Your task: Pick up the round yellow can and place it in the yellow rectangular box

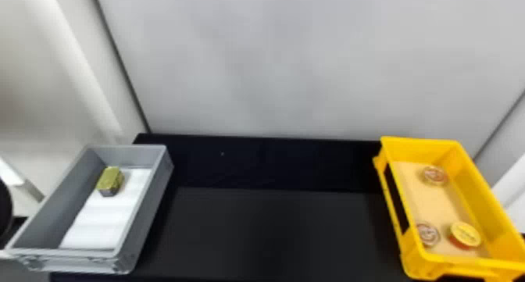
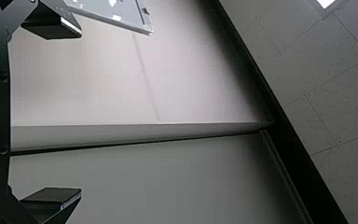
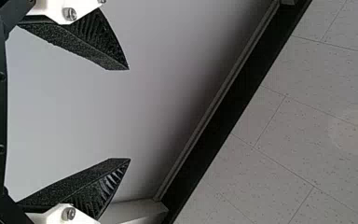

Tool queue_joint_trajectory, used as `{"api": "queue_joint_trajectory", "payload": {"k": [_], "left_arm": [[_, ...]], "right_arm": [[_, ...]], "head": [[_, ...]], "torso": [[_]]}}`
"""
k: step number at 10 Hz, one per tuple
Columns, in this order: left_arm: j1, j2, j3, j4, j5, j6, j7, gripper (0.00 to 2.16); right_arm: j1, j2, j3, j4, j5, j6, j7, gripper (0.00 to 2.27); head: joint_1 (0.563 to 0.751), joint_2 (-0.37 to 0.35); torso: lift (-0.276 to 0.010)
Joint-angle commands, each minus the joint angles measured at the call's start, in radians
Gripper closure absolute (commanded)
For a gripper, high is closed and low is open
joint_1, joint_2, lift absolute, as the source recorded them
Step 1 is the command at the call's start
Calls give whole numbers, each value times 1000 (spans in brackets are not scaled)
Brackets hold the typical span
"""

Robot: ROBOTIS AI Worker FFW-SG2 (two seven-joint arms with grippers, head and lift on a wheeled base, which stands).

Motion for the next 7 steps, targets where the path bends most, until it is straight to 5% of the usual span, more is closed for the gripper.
{"api": "queue_joint_trajectory", "payload": {"k": [1,7], "left_arm": [[-1,2,-1,0,0,0,0,88],[-1,3,-4,0,-5,2,-1,88]], "right_arm": [[12,-4,1,-4,10,-28,-12,91],[4,8,-17,-16,-15,27,20,101]], "head": [[694,54],[694,54]], "torso": [[-3],[-3]]}}
